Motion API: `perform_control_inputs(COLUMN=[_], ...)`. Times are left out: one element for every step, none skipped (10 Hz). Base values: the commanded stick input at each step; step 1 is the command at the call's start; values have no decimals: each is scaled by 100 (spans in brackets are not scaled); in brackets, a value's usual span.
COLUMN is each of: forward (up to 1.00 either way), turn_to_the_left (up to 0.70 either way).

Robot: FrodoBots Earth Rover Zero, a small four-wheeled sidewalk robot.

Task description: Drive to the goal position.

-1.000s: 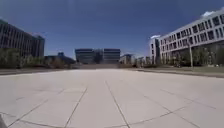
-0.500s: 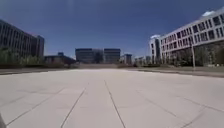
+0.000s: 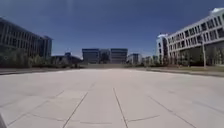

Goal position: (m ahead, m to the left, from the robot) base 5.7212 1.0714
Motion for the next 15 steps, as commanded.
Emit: perform_control_inputs(forward=[70,70,70,70,69,67,60,60,60,60,60,60,60,60,60], turn_to_the_left=[0,0,0,0,0,0,0,0,0,0,0,0,0,0,0])
